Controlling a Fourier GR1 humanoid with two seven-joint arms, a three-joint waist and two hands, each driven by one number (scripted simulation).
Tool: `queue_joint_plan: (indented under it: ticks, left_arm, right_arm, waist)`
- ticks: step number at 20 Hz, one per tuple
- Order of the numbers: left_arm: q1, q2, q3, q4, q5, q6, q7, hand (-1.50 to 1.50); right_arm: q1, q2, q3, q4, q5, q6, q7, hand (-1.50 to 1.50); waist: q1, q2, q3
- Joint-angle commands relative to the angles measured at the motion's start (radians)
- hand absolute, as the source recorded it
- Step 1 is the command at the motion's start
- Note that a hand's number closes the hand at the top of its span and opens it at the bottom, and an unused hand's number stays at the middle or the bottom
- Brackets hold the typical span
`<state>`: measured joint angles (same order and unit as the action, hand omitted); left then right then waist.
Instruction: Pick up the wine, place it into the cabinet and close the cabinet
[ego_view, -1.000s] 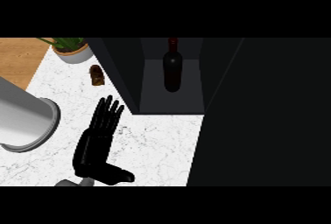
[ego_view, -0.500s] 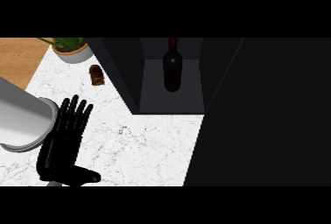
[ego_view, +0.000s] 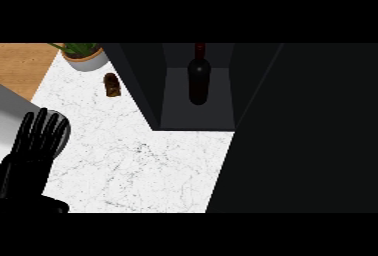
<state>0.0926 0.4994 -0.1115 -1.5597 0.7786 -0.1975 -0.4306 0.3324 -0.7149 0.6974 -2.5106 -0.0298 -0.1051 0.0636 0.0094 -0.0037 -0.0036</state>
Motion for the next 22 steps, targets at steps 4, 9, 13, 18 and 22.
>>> queue_joint_plan:
  ticks: [4,9,13,18,22]
  left_arm:
    - [0.035,0.042,0.057,0.029,0.037,-0.085,-0.005,-1.5]
    - [0.011,0.057,0.065,0.041,0.049,-0.103,0.023,-1.5]
    - [-0.027,0.059,0.081,0.079,0.047,-0.127,0.011,-1.5]
    - [-0.005,0.07,0.073,0.043,0.054,-0.13,0.039,-1.5]
    - [-0.045,0.084,0.103,0.093,0.081,-0.141,0.058,-1.5]
  right_arm:
    - [-0.106,0.112,0.122,-0.161,-0.018,-0.02,0.164,1.5]
    - [-0.189,0.183,0.146,-0.11,-0.03,-0.018,0.198,1.5]
    - [-0.298,0.25,0.101,-0.038,-0.074,-0.01,0.237,1.5]
    - [-0.438,0.35,0.094,0.063,-0.076,-0.019,0.329,1.5]
    - [-0.613,0.487,0.074,0.176,-0.069,-0.058,0.434,1.5]
  waist:
    - [0.015,0.003,-0.002]
    - [0.021,0.005,-0.004]
    - [0.037,0.014,-0.005]
    - [0.068,0.01,-0.005]
    - [0.05,0.008,-0.004]
